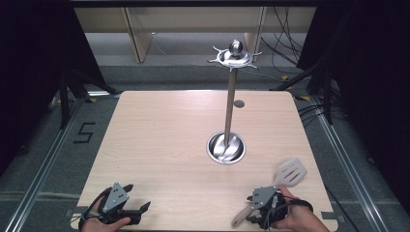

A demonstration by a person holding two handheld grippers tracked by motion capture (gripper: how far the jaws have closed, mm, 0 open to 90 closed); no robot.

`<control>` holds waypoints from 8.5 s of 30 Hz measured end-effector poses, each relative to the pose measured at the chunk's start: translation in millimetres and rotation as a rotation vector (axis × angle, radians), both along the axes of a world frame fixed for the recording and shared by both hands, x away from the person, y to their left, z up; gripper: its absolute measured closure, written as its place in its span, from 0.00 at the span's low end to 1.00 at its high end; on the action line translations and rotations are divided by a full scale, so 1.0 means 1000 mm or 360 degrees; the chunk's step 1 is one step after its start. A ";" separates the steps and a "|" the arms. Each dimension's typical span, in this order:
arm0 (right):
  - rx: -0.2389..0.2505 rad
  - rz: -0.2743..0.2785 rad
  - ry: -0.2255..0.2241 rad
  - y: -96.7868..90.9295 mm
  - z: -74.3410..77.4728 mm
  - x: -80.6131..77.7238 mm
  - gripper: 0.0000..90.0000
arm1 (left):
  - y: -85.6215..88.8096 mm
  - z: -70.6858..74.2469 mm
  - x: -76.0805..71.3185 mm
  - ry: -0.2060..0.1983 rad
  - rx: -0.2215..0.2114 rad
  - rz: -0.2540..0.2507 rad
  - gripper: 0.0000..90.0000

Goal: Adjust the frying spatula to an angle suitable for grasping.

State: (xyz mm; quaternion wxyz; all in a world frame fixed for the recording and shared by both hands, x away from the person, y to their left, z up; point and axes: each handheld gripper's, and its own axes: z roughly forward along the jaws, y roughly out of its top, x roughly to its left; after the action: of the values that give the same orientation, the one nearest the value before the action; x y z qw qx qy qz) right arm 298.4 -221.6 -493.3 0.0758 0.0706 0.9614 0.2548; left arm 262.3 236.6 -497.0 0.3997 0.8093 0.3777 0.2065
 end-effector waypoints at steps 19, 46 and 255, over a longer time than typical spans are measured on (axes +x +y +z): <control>-0.0155 -0.0195 0.0054 0.032 0.007 0.042 0.66 | 0.001 0.001 0.000 -0.0014 0.0018 -0.0036 0.18; -0.0543 0.0100 0.0086 0.062 0.017 0.061 0.75 | 0.000 0.001 0.000 -0.0008 0.0019 -0.0042 0.18; 0.1165 -0.0622 -0.0341 -0.009 0.241 0.129 0.77 | -0.002 0.001 -0.002 -0.0025 -0.0060 -0.0012 0.18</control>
State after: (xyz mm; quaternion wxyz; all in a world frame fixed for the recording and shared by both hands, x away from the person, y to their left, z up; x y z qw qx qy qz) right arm 427.5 -230.9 -252.5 0.1922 0.2469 0.7628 0.5660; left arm 260.7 234.7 -495.7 0.4186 0.8015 0.3752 0.2040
